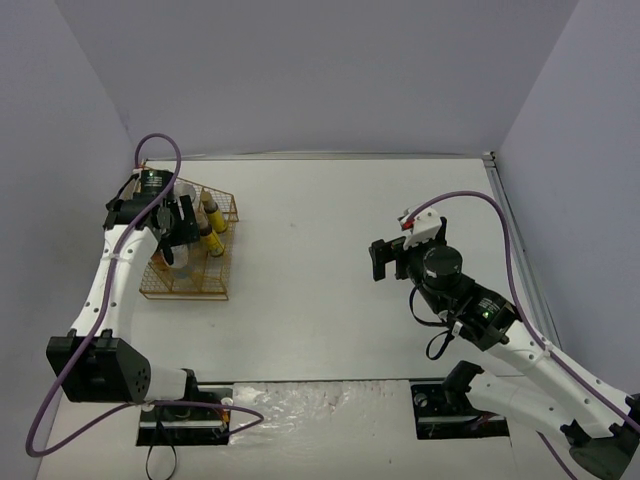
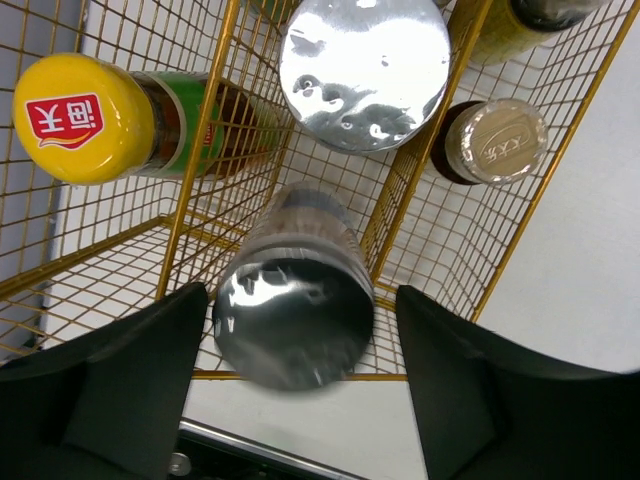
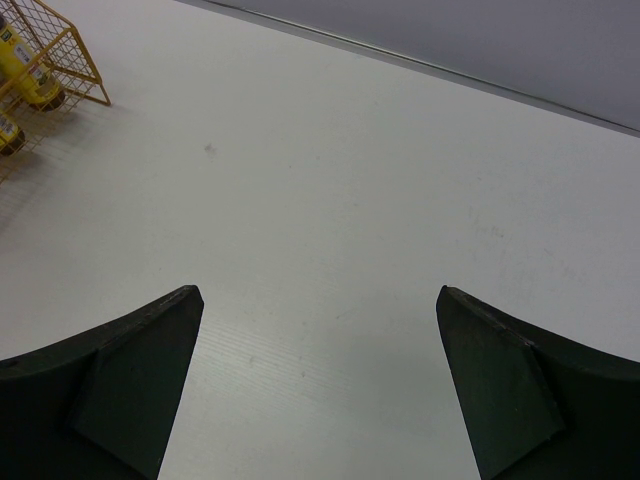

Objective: Organize the condiment bottles

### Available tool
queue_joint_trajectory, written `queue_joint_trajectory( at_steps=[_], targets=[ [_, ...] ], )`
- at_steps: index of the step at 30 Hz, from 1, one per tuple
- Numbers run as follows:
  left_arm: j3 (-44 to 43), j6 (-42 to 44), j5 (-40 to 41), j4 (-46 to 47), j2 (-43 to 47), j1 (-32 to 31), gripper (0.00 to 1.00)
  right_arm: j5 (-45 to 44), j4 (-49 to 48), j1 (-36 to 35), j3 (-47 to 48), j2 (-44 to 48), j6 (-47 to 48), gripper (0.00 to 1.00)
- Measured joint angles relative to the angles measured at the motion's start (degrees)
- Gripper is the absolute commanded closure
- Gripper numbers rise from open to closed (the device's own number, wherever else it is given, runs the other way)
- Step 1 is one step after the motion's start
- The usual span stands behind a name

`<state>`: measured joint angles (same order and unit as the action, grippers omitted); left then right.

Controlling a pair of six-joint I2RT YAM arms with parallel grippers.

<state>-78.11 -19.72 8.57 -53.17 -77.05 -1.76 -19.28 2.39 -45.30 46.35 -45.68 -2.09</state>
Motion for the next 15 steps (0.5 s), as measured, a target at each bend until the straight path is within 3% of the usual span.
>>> queue_joint_trajectory(
  at_steps=[3,9,15],
  targets=[
    [0.00,-0.36,-0.46,0.89,-0.36,-0.02,0.12,-0.01,0.00,0.00,0.00,0.01,-0.02,0.00],
    [0.00,-0.83,-1.10,1.20,-1.27,-0.02,0.03,0.01,0.00,0.00,0.00,0.01,-0.26,0.00],
    [-0.85,-1.73,-4.30,0.94,0.19,-0.02,0.03,0.01,0.00,0.00,0.00,0.07,-0.60,0.00]
  ],
)
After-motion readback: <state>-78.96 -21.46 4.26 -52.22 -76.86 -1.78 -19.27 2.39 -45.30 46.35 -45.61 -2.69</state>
